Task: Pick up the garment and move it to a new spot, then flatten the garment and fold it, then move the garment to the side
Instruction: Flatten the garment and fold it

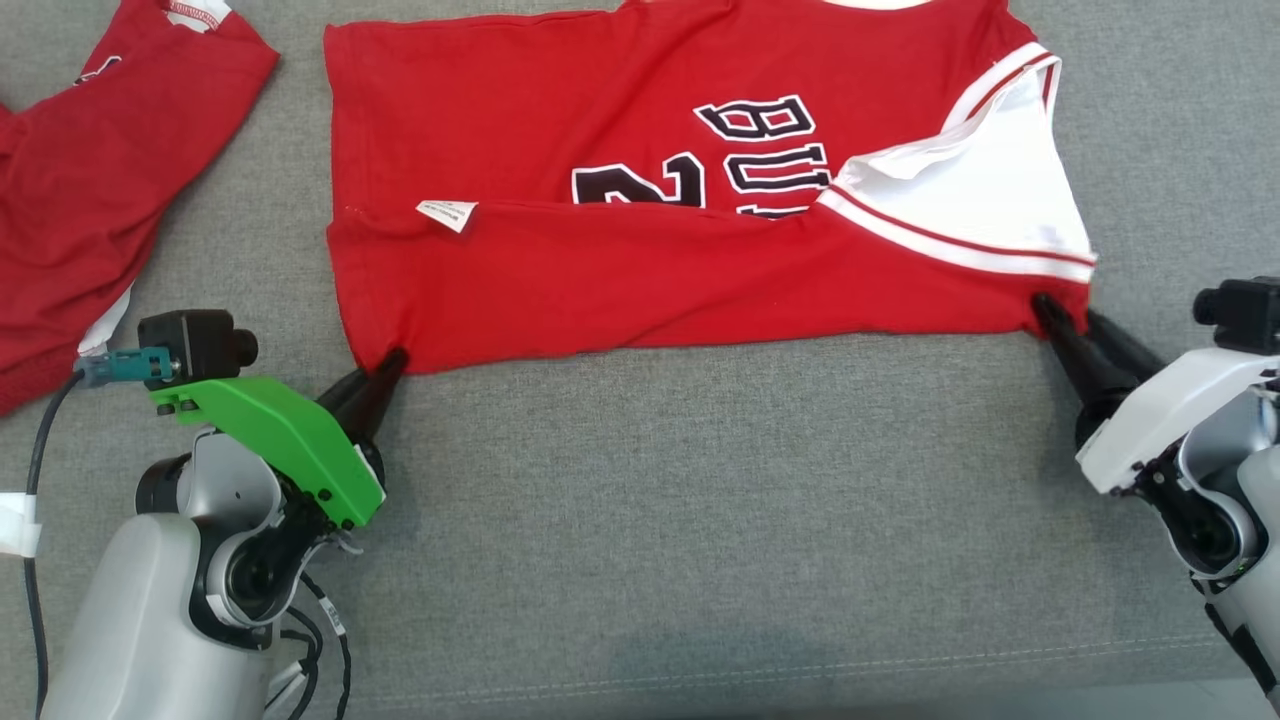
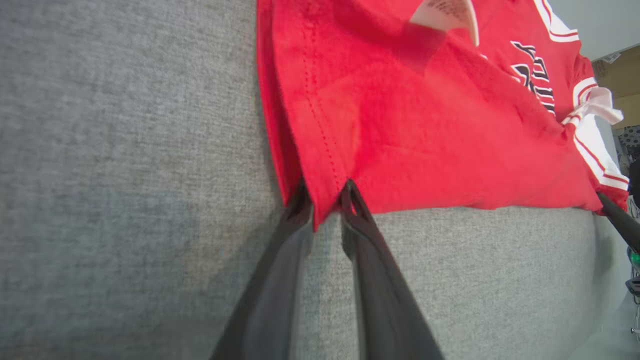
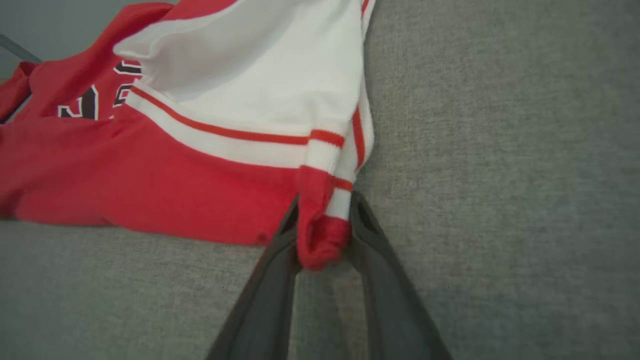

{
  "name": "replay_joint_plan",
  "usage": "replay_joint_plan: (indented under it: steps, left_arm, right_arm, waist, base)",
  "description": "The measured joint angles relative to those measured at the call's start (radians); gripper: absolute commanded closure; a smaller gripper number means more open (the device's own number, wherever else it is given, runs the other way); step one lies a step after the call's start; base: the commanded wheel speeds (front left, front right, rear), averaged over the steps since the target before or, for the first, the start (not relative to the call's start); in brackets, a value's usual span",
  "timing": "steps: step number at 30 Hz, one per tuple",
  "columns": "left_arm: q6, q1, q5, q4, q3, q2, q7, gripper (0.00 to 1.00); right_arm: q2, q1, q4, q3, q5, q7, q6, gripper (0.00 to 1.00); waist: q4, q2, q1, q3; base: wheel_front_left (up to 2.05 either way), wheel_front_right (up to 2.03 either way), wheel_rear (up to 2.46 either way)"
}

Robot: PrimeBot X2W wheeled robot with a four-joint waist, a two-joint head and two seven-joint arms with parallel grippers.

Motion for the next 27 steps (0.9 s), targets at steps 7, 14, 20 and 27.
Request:
replay_joint_plan:
  steps: [7, 14, 20, 27]
  left_arm:
    - [-0.011, 0.003, 0.038, 0.001, -0.004, 0.038, 0.003, 1.00]
    - [-0.021, 0.064, 0.055, -0.040, -0.007, 0.074, 0.003, 1.00]
    - [-0.027, 0.188, 0.058, -0.094, -0.018, 0.091, 0.010, 1.00]
    - [-0.017, 0.317, 0.034, -0.182, -0.030, 0.081, 0.019, 1.00]
  right_arm:
    - [-0.012, 0.000, 0.004, 0.020, 0.038, 0.061, 0.010, 1.00]
    - [-0.062, 0.032, 0.006, 0.028, 0.072, 0.135, 0.013, 1.00]
    - [-0.090, 0.107, 0.001, 0.037, 0.096, 0.188, 0.014, 1.00]
    - [-0.131, 0.219, -0.043, 0.020, 0.135, 0.210, 0.014, 1.00]
  waist:
    - [-0.011, 0.0000, 0.0000, -0.027]
    - [-0.019, 0.0000, 0.0000, -0.069]
    - [-0.022, 0.0000, 0.0000, -0.114]
    - [-0.011, 0.0000, 0.0000, -0.155]
  base:
    - [0.00, 0.00, 0.00]
    - [0.00, 0.00, 0.00]
    - [0.00, 0.00, 0.00]
    - [0.00, 0.00, 0.00]
